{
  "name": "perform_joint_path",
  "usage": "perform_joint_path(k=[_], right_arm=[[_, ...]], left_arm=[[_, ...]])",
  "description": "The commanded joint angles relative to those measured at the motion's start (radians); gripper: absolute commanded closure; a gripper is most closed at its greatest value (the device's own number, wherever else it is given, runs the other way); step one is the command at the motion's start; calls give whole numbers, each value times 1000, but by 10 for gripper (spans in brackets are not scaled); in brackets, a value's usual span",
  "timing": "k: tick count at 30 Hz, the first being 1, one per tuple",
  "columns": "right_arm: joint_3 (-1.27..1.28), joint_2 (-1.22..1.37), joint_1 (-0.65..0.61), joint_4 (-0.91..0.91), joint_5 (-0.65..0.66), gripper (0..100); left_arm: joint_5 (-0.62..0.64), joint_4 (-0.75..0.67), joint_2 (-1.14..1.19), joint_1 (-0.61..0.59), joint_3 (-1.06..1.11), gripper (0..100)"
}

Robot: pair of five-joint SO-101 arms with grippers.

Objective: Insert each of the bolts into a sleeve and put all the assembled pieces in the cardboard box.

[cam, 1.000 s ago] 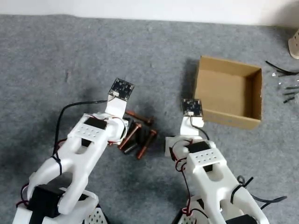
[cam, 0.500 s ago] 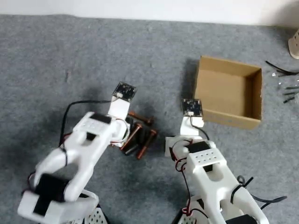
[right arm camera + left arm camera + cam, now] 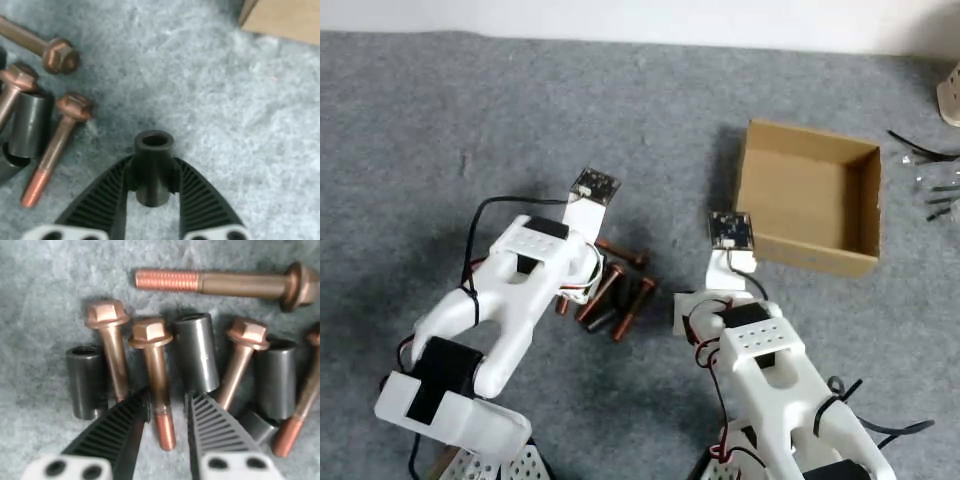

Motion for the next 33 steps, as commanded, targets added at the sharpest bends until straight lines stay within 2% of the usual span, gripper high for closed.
perform_joint_path(k=[1,10,19,22,25,29,31,33], right_arm=[[-19,2,15,-24,11,992],[-19,2,15,-24,11,991],[-19,2,15,-24,11,991],[-19,2,15,-24,11,991],[-19,2,15,-24,11,991],[-19,2,15,-24,11,991],[-19,2,15,-24,11,991],[-19,2,15,-25,11,991]], left_arm=[[2,-66,2,-8,-28,881],[2,-190,8,-12,-28,877],[3,-160,10,-13,-24,888],[3,-130,10,-13,-28,998],[3,-118,2,-15,-21,997],[-31,-9,-48,-47,-16,995],[-60,-21,-119,-45,39,995],[-71,-95,-209,-39,131,995]])
